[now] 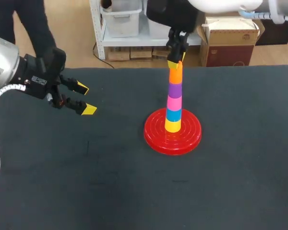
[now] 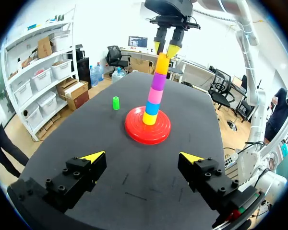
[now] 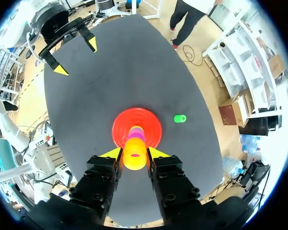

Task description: Pick up and stack the cylinders on the red base in this order: pink,purple,orange,green

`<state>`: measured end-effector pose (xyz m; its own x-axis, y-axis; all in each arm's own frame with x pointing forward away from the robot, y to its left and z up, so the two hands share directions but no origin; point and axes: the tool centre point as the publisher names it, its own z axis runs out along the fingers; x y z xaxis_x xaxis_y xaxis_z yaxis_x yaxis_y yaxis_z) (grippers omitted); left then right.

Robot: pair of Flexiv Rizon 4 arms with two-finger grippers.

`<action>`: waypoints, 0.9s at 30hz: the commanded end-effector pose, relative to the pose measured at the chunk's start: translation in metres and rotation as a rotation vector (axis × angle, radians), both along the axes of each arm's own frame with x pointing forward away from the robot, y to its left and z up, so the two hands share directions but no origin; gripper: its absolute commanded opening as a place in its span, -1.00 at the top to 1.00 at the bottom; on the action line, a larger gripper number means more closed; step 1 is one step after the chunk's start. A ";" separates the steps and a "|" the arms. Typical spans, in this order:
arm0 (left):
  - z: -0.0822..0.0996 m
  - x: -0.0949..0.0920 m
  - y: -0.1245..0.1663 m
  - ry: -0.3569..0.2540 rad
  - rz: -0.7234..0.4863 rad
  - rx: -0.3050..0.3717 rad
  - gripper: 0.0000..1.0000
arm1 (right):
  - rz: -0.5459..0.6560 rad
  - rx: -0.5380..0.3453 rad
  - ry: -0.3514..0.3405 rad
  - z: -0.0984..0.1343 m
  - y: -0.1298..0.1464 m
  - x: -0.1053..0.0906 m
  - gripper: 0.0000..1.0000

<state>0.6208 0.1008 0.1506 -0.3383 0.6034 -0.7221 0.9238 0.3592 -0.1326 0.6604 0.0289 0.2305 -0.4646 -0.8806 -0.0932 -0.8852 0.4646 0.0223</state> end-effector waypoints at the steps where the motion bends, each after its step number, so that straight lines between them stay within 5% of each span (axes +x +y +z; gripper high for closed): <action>1: -0.001 0.001 0.000 -0.001 0.000 0.000 -1.00 | -0.012 0.009 -0.016 -0.003 -0.008 -0.006 1.00; 20: -0.001 0.001 0.000 -0.001 0.000 0.000 -1.00 | 0.014 -0.024 0.028 -0.026 0.010 0.009 1.00; 21: -0.001 0.001 0.000 -0.001 0.000 0.000 -1.00 | 0.017 0.004 0.033 -0.025 0.008 0.008 0.84; 22: -0.001 0.001 0.000 -0.001 0.000 0.000 -1.00 | 0.014 0.003 0.027 -0.023 0.006 0.007 0.33; 23: -0.001 0.001 0.000 -0.001 0.000 0.000 -1.00 | 0.013 -0.004 0.014 -0.021 0.005 0.006 -0.52; 24: -0.001 0.001 0.000 -0.001 0.000 0.000 -1.00 | 0.020 0.016 0.010 -0.017 0.004 0.004 -1.00; 27: -0.001 0.001 0.000 -0.001 0.000 0.000 -1.00 | 0.031 0.066 -0.003 -0.007 0.002 0.001 -1.00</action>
